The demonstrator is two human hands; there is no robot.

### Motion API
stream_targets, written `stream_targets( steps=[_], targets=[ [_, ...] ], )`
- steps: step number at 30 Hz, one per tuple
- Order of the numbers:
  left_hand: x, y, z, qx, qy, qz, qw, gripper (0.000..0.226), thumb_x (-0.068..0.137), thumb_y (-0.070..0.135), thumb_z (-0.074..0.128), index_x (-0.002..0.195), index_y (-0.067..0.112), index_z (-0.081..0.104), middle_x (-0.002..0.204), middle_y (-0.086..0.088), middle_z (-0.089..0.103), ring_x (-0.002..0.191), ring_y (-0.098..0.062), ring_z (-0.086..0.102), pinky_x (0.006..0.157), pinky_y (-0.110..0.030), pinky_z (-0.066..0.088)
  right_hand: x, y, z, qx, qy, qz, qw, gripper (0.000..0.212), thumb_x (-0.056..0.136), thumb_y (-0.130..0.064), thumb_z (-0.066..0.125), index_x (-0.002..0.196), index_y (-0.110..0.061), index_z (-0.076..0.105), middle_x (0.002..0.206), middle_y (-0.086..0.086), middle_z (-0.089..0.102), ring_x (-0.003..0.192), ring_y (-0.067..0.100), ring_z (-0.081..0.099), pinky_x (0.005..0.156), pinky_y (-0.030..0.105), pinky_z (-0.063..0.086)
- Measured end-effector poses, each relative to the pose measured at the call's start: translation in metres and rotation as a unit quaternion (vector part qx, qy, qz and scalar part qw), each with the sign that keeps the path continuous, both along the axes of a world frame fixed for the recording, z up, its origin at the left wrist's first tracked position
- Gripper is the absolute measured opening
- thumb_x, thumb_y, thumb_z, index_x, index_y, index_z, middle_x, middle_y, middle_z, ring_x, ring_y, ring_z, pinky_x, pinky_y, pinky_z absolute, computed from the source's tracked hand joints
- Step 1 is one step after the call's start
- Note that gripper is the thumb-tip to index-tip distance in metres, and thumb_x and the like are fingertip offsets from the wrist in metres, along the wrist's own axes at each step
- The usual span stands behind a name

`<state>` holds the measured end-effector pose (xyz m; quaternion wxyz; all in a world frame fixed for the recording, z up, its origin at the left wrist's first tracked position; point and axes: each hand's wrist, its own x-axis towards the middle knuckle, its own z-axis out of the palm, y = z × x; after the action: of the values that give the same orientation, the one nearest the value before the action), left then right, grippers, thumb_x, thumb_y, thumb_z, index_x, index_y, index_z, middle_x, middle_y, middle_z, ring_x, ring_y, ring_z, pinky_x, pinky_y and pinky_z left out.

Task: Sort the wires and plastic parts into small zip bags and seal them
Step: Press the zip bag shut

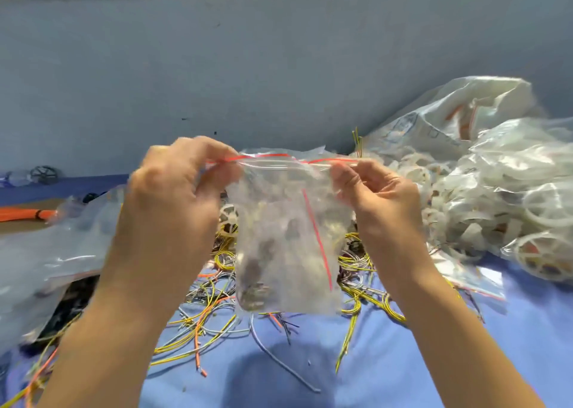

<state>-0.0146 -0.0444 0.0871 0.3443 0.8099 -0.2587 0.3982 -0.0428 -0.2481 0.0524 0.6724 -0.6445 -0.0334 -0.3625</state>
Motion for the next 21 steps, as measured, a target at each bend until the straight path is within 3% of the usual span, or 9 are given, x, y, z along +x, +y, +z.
stream_targets(
  steps=[2,4,7,11,15,18,21],
  targets=[
    [-0.002,0.002,0.0,-0.01,0.035,-0.026,0.999,0.017,0.088,0.022,0.069,0.086,0.038,0.063,0.091,0.018,0.062,0.087,-0.012,0.061,0.073,-0.006,0.035,-0.005,-0.007,0.002,0.02,-0.006,0.001,1.0,0.009,0.089,-0.022,0.069,0.086,-0.016,0.074,0.074,-0.011,0.069,0.067,0.003,0.054,0.066,0.017,0.045],
    [-0.001,0.0,0.001,0.013,-0.002,-0.012,1.0,0.01,0.088,0.025,0.068,0.086,0.034,0.066,0.098,0.018,0.065,0.087,-0.008,0.059,0.076,-0.012,0.038,-0.008,-0.016,0.004,0.014,-0.016,0.003,1.0,0.008,0.088,-0.023,0.07,0.086,-0.018,0.075,0.075,-0.013,0.071,0.066,0.001,0.056,0.065,0.014,0.045],
    [-0.003,-0.002,-0.004,0.012,0.046,-0.028,0.998,0.015,0.089,0.02,0.068,0.088,0.035,0.065,0.091,0.016,0.067,0.085,-0.013,0.061,0.073,-0.02,0.038,-0.015,-0.023,-0.002,0.004,-0.01,0.005,1.0,0.01,0.086,-0.024,0.07,0.088,-0.016,0.076,0.079,-0.009,0.074,0.071,0.002,0.06,0.068,0.015,0.047],
    [0.0,0.003,-0.005,0.025,0.089,-0.047,0.995,0.008,0.085,0.029,0.069,0.083,0.037,0.069,0.079,0.024,0.068,0.077,0.007,0.06,0.064,-0.003,0.037,-0.018,-0.027,-0.012,-0.025,0.025,0.015,0.999,0.014,0.086,-0.026,0.069,0.092,-0.015,0.077,0.086,-0.005,0.076,0.076,0.004,0.065,0.073,0.016,0.051],
    [0.003,0.008,-0.003,-0.015,0.163,-0.127,0.978,0.013,0.083,0.028,0.071,0.085,0.041,0.072,0.077,0.018,0.071,0.06,0.004,0.059,0.056,-0.003,0.038,-0.019,-0.03,-0.013,-0.013,0.018,0.021,1.0,0.023,0.083,-0.032,0.068,0.094,-0.014,0.076,0.084,-0.009,0.075,0.076,0.003,0.064,0.073,0.015,0.05],
    [0.005,0.008,-0.001,-0.051,0.182,-0.177,0.966,0.012,0.077,0.034,0.069,0.086,0.041,0.073,0.08,0.021,0.072,0.066,0.01,0.062,0.062,0.002,0.039,-0.019,-0.032,-0.012,0.017,0.022,0.03,0.999,0.024,0.08,-0.034,0.068,0.092,-0.014,0.076,0.08,-0.008,0.073,0.075,0.007,0.061,0.078,0.026,0.05],
    [0.01,0.01,-0.002,-0.108,0.207,-0.232,0.944,0.016,0.074,0.034,0.071,0.089,0.039,0.074,0.079,0.017,0.072,0.068,0.005,0.063,0.067,-0.004,0.044,-0.02,-0.036,-0.006,0.061,0.021,0.051,0.997,0.028,0.074,-0.042,0.07,0.088,-0.018,0.078,0.077,-0.008,0.069,0.074,0.01,0.057,0.08,0.036,0.046]
  ],
)
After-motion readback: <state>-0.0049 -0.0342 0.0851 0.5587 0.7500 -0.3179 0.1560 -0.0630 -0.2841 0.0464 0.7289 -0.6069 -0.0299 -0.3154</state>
